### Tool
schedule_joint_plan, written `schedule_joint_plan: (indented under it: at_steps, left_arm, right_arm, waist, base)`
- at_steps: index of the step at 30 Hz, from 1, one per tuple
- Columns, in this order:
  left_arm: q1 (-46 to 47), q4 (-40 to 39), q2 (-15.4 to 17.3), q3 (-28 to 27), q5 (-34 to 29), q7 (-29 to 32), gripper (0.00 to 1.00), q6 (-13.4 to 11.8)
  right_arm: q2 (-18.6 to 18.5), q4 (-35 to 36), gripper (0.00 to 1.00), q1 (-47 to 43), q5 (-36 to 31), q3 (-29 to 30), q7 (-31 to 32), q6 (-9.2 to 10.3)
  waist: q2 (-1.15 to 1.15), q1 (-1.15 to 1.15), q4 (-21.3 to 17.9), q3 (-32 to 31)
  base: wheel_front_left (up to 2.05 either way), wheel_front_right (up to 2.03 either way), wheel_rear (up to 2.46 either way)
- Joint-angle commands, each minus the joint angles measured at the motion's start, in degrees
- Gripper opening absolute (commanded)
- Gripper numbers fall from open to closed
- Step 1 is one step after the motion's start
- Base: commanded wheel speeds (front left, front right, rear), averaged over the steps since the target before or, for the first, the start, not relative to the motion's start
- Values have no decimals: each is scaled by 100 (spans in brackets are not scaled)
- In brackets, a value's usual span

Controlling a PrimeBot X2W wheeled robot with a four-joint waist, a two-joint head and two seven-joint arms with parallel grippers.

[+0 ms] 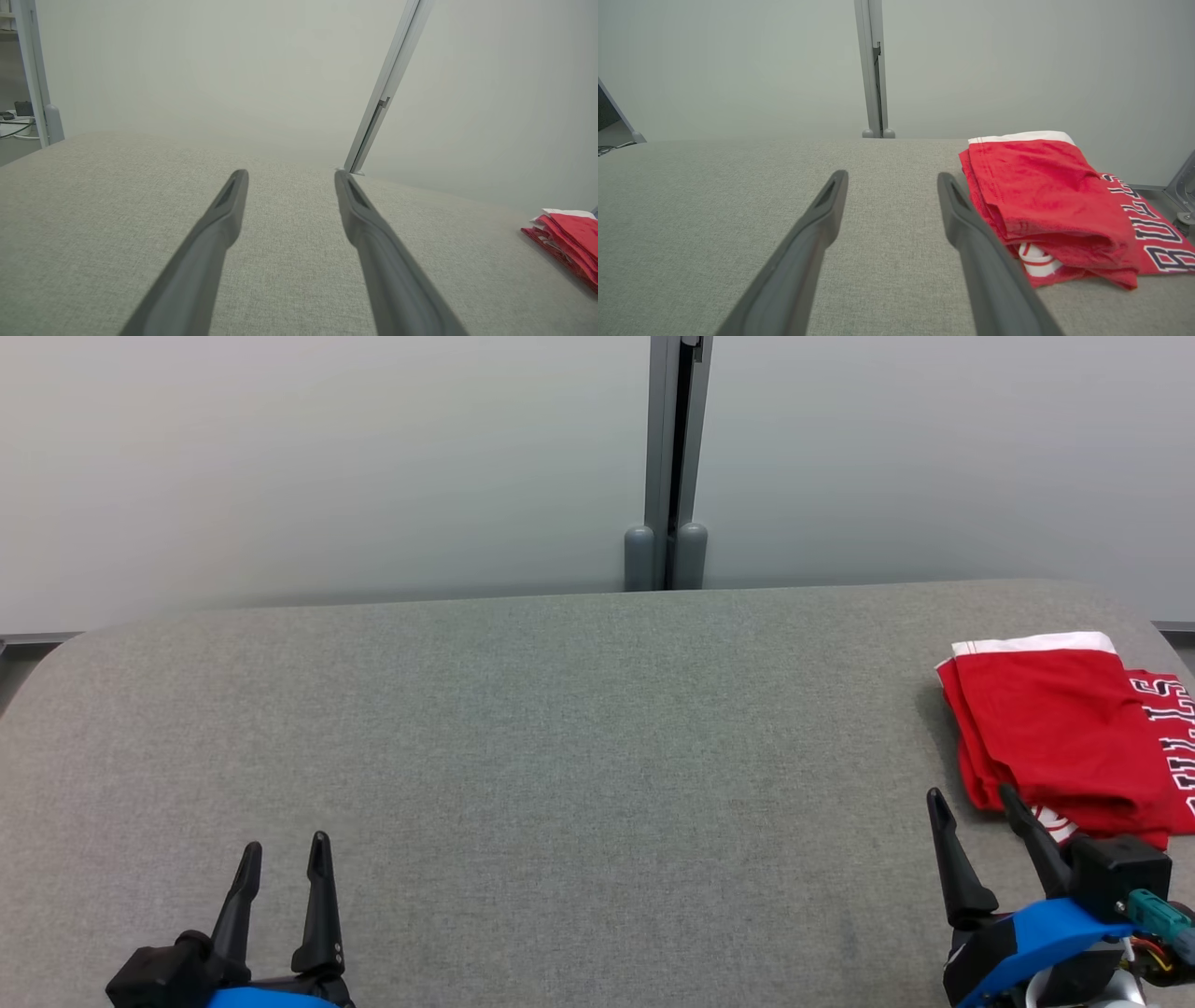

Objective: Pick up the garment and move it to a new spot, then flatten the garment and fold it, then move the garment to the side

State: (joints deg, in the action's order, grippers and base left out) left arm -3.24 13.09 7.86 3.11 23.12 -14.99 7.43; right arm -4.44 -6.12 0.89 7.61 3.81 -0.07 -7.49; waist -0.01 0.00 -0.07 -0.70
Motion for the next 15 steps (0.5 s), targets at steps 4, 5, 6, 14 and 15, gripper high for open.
schedule_joint_plan:
  at_steps: [4,5,6,14,15]
  left_arm:
    - [-16,8,46,41,6,-23,100,4]
    - [-14,0,50,38,8,-23,100,4]
    - [-15,-12,48,34,14,-23,100,4]
    - [-68,-58,21,35,22,-23,100,4]
    - [-67,-59,22,33,22,-23,100,4]
  right_arm:
    - [19,24,100,-28,-13,0,11,-1]
    - [20,20,100,-32,-8,2,13,-1]
    - [17,17,100,-32,-5,6,15,-1]
    - [18,19,100,-36,-22,24,40,-1]
    - [15,23,100,-36,-27,23,41,-1]
  waist:
    - [1,0,-13,19]
    - [1,0,-16,22]
    - [1,0,-19,24]
    - [1,0,-27,34]
    - [1,0,-25,36]
  base:
    - [0,0,0]
    - [0,0,0]
    - [0,0,0]
    - [0,0,0]
    - [0,0,0]
